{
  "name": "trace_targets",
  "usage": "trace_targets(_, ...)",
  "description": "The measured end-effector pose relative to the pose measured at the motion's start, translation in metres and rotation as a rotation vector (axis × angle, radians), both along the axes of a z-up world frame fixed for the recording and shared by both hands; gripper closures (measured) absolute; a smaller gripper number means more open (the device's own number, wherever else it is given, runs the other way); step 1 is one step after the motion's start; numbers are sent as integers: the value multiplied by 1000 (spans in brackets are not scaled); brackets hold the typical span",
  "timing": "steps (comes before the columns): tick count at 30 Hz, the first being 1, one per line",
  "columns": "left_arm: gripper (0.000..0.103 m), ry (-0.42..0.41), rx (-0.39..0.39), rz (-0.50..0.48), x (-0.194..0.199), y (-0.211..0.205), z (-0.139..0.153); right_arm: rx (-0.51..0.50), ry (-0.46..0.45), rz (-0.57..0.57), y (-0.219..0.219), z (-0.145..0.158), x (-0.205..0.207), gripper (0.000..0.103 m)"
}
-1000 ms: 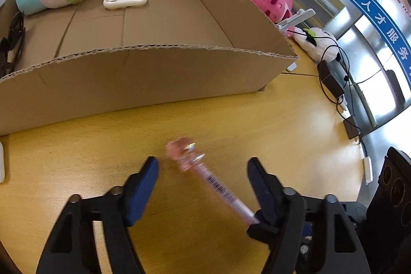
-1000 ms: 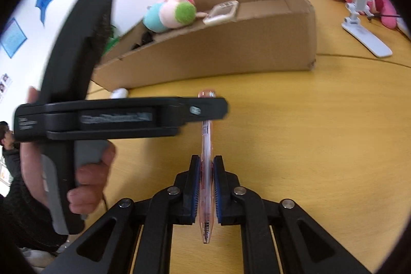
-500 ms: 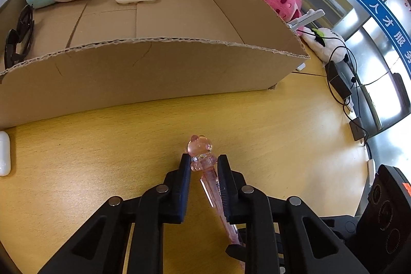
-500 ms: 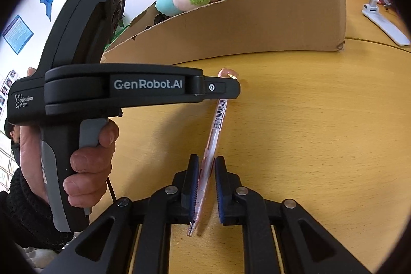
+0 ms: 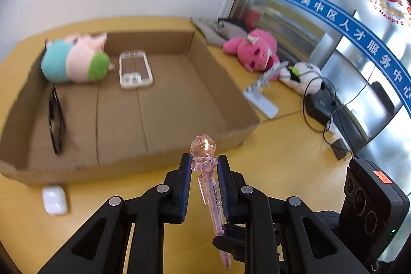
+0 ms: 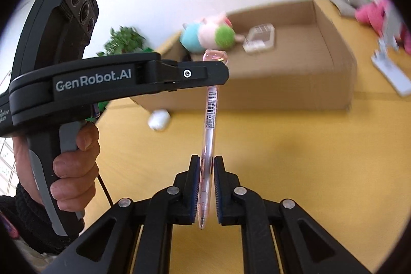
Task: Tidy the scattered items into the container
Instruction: 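Lift the pink pen and carry it over the box with the right tool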
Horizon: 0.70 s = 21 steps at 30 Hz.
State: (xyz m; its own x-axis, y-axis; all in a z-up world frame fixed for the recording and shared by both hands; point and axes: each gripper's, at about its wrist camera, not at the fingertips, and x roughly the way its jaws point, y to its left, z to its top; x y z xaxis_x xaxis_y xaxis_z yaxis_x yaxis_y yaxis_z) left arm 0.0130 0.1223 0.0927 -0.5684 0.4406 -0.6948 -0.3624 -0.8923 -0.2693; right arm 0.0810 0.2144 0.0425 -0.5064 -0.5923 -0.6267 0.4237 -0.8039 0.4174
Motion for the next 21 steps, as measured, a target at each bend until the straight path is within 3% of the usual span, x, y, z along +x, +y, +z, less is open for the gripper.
trace_targets(5,82,88,-10,23,-31,-22,46,-26,102,39,-2,46,-25,93)
trace_targets(10,82,124,-58,46,-77,-44,72,-63,118,71,-23,71,-81,93)
trace_targets(15,82,63,-76,58,-130,-66,69,-123,48,87,-37,71,-129,93)
trace_targets(21,82,-56,-94,75,-191,-78,33,-143,-71,80,-50,44,-171,93)
